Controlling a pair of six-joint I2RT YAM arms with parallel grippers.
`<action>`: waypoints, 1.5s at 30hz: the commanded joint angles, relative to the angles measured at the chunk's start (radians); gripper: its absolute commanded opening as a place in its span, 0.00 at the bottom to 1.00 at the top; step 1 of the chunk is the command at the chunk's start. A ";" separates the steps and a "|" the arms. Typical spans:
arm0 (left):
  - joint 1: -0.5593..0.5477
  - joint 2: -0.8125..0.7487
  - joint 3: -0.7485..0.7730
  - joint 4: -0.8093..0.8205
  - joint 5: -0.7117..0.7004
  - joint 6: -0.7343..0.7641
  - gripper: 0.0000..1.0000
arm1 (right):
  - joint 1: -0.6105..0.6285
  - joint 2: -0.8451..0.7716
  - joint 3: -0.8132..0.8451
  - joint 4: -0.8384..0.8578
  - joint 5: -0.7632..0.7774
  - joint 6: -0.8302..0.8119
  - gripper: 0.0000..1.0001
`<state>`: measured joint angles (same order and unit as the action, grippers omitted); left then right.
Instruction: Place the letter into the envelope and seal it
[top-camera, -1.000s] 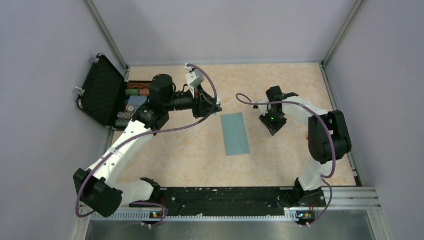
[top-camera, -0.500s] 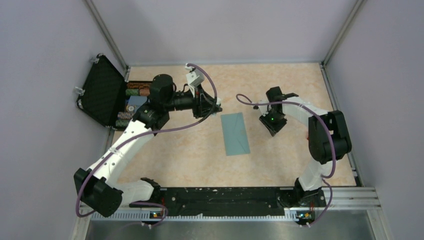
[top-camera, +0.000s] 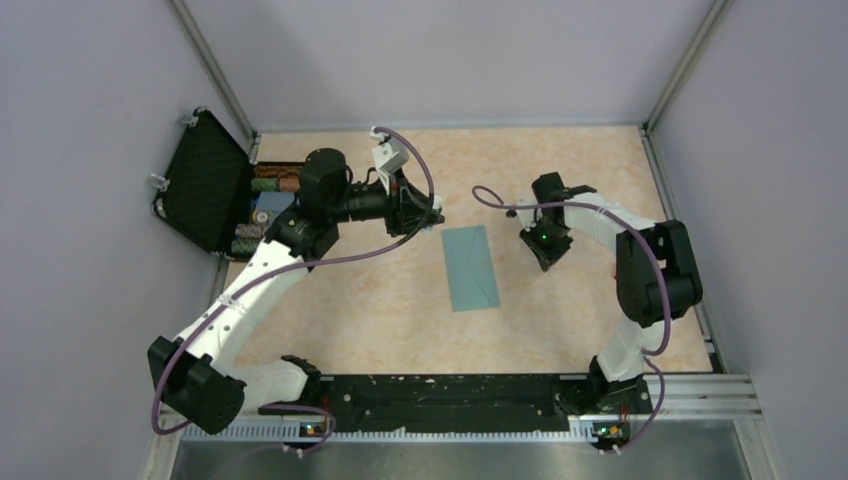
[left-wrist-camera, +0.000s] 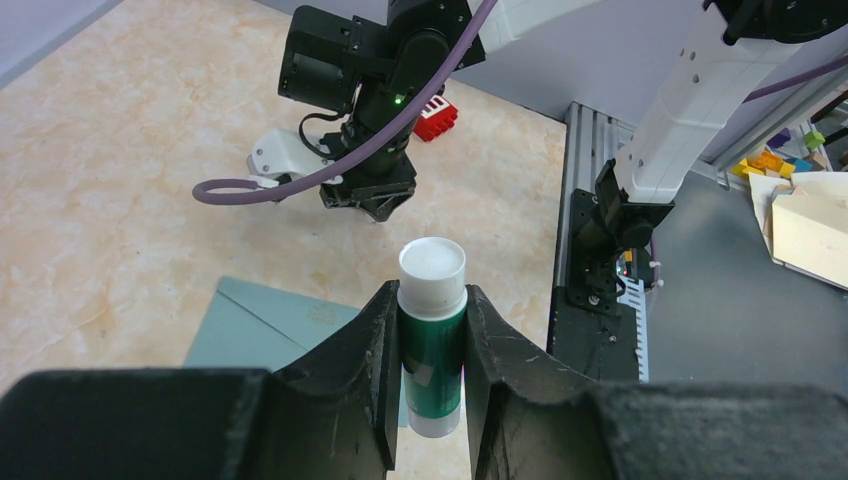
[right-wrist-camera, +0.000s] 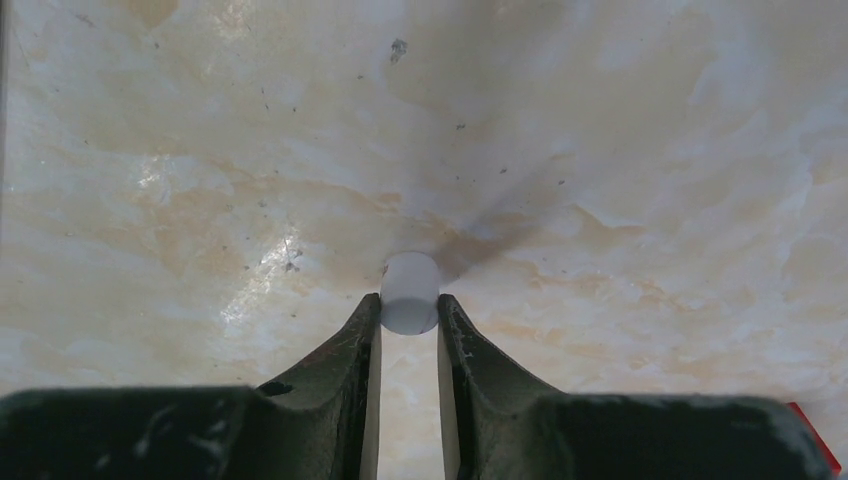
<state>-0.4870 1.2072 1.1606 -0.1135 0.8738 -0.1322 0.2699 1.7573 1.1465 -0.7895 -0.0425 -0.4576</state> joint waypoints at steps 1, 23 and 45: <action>0.004 -0.001 -0.005 0.040 0.013 0.013 0.00 | -0.011 -0.019 0.063 -0.017 -0.030 0.014 0.12; -0.122 0.103 0.055 -0.374 -0.110 0.608 0.00 | 0.145 -0.244 0.688 -0.485 -0.739 0.319 0.00; -0.211 0.174 0.162 -0.347 -0.194 0.593 0.00 | 0.232 -0.200 0.624 -0.399 -0.704 0.411 0.00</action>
<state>-0.6884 1.3853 1.2716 -0.5011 0.6678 0.4698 0.4812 1.5547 1.7794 -1.2316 -0.7639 -0.0681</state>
